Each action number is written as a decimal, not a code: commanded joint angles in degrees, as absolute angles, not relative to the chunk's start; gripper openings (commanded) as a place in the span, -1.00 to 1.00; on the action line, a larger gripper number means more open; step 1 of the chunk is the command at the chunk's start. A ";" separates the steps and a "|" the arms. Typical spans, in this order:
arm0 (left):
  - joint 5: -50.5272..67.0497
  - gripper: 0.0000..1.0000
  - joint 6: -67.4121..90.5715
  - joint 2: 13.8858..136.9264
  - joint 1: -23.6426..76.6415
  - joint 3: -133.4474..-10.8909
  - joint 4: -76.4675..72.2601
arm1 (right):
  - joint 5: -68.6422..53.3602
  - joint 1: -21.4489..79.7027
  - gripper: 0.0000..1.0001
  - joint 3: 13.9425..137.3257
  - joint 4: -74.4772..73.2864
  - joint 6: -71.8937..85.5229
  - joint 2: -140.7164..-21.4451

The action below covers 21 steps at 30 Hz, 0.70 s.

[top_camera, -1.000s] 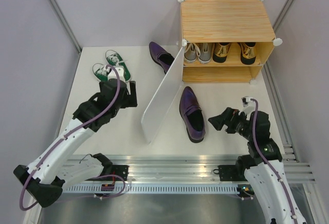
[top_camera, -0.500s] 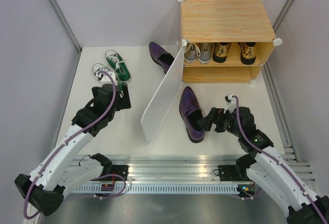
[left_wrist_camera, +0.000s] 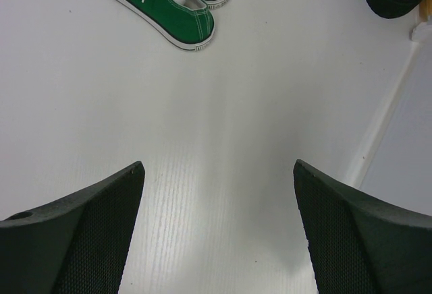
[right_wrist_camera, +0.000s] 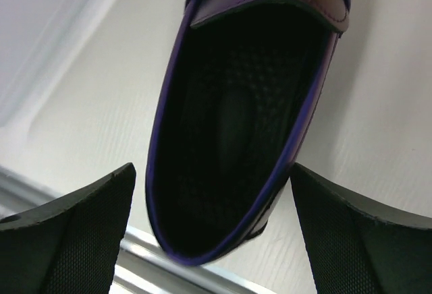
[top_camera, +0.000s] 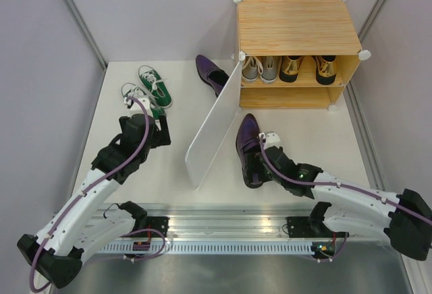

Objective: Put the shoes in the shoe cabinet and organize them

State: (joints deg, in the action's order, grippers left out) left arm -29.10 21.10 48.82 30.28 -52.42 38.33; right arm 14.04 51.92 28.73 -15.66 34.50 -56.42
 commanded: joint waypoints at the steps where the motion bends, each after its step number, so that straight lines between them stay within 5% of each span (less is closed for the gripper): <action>1: -27.95 0.86 18.98 48.08 30.06 -52.38 35.68 | 24.95 53.52 0.96 32.78 -16.26 38.14 -62.39; 21: -24.26 0.84 18.55 48.51 30.06 -52.29 35.24 | 33.48 57.74 0.96 40.78 -20.39 46.14 -72.77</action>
State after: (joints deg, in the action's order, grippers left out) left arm -25.30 20.84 48.71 30.28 -52.40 37.47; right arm 30.24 56.84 38.20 -18.85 43.42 -72.12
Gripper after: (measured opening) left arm 0.924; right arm 0.982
